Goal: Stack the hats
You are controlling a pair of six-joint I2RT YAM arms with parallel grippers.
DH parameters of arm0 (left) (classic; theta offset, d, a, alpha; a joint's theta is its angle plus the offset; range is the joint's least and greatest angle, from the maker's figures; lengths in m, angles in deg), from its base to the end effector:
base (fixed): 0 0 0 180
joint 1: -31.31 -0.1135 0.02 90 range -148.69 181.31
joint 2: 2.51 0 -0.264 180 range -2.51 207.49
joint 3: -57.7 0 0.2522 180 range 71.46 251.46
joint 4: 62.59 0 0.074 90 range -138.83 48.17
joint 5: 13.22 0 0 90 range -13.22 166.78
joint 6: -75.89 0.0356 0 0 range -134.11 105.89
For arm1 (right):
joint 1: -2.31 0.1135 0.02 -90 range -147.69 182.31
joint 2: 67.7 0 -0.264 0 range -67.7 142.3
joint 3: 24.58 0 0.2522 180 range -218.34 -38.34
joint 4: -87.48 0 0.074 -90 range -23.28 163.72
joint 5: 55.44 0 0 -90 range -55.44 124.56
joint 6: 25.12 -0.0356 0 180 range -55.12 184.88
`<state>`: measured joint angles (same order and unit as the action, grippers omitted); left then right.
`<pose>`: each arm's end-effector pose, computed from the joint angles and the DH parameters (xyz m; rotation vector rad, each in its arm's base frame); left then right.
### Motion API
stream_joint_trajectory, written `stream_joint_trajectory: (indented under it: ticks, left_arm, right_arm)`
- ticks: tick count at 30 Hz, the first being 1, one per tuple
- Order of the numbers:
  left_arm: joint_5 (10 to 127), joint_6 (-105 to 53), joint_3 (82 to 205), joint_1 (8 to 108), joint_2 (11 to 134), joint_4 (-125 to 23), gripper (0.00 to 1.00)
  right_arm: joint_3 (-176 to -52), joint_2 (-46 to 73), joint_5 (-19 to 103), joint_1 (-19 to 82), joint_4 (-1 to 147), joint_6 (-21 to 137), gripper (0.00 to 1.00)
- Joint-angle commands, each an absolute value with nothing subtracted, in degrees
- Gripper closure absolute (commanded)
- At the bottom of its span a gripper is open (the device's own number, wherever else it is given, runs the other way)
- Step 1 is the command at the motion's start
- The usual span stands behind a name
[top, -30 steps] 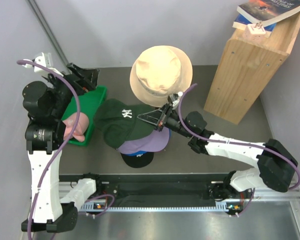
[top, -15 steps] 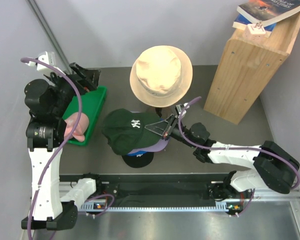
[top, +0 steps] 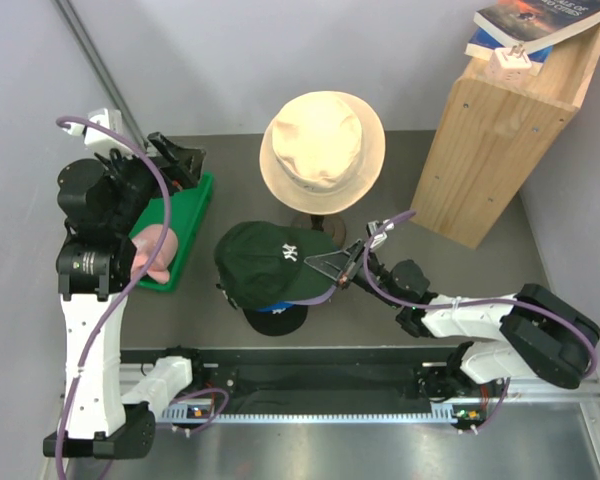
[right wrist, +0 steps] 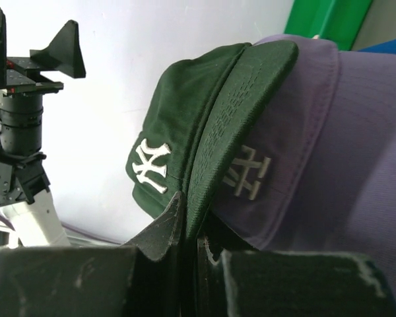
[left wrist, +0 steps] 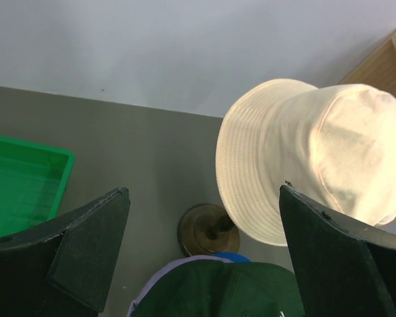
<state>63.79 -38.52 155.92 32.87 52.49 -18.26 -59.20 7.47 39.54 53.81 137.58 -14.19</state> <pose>0.1608 -0.0124 0.5004 -0.1423 1.6089 -0.5318 0.1545 0.1991 0.2229 0.3236 1.6898 1.8766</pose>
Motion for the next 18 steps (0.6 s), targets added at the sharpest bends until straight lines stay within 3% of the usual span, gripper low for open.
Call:
stream_joint_trajectory:
  ticks: [1, 11, 18]
  left_arm:
    - [63.51, -37.58, 154.87, 32.98, 51.71, -17.98, 0.01]
    - [64.91, -36.97, 152.23, 32.98, 51.01, -16.84, 0.01]
    - [66.15, -36.53, 150.83, 32.98, 50.48, -16.57, 0.01]
  right_arm:
    - [-58.11, 6.04, 37.73, 52.93, 135.52, -10.45, 1.00]
    - [-54.60, 5.69, 36.94, 51.53, 130.15, -10.00, 1.00]
    - [-56.44, 0.68, 34.92, 51.17, 116.44, -4.21, 0.96]
